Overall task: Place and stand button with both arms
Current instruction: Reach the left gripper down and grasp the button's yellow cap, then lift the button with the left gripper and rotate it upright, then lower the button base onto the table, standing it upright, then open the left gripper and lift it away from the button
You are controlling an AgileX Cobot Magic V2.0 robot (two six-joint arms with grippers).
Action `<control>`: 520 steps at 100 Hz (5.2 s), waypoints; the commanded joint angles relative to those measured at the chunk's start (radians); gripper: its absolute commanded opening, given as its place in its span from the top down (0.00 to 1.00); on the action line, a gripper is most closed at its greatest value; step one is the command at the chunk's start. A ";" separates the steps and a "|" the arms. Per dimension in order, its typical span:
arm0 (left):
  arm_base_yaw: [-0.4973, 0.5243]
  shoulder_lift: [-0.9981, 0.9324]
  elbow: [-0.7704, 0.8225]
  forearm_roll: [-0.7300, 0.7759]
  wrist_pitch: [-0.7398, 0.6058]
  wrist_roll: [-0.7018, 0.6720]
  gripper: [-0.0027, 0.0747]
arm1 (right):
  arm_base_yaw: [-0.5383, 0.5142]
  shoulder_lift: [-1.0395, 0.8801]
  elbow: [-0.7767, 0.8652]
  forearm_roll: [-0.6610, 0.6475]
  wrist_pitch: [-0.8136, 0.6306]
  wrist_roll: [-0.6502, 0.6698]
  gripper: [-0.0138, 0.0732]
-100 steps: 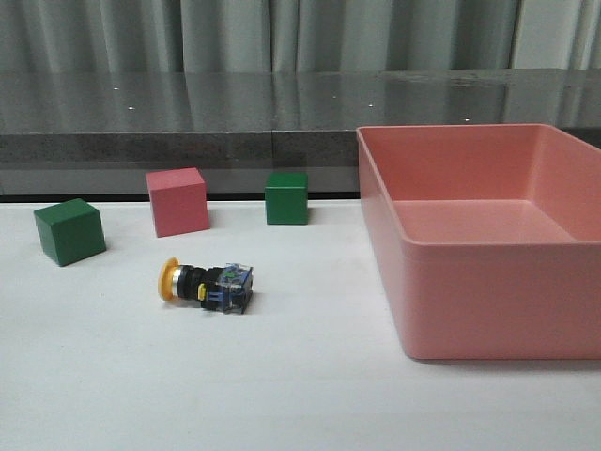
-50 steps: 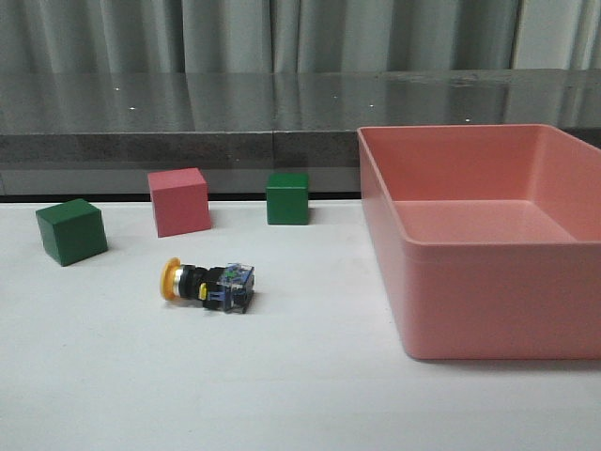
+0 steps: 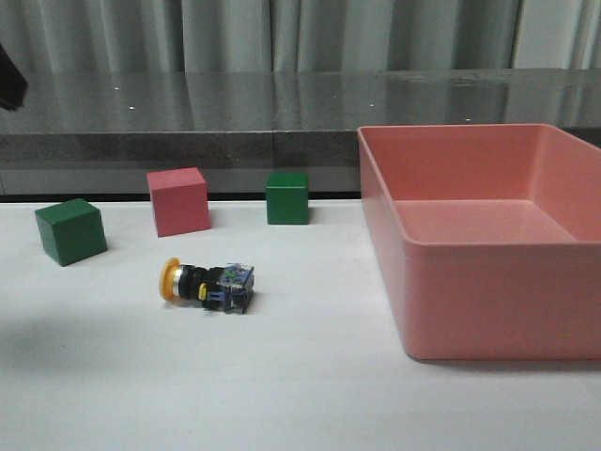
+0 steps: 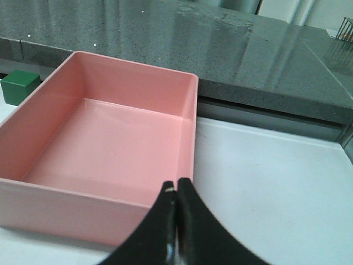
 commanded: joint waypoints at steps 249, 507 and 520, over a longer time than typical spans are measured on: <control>-0.070 0.545 -0.608 -0.097 0.715 1.129 0.99 | -0.008 0.008 -0.009 -0.012 -0.072 -0.002 0.91; -0.465 0.501 -0.795 0.784 0.942 0.116 0.35 | -0.008 0.008 -0.009 -0.012 -0.071 -0.002 0.91; -0.396 0.417 -0.795 0.751 0.942 -0.021 0.44 | -0.008 0.008 -0.009 -0.012 -0.071 -0.002 0.91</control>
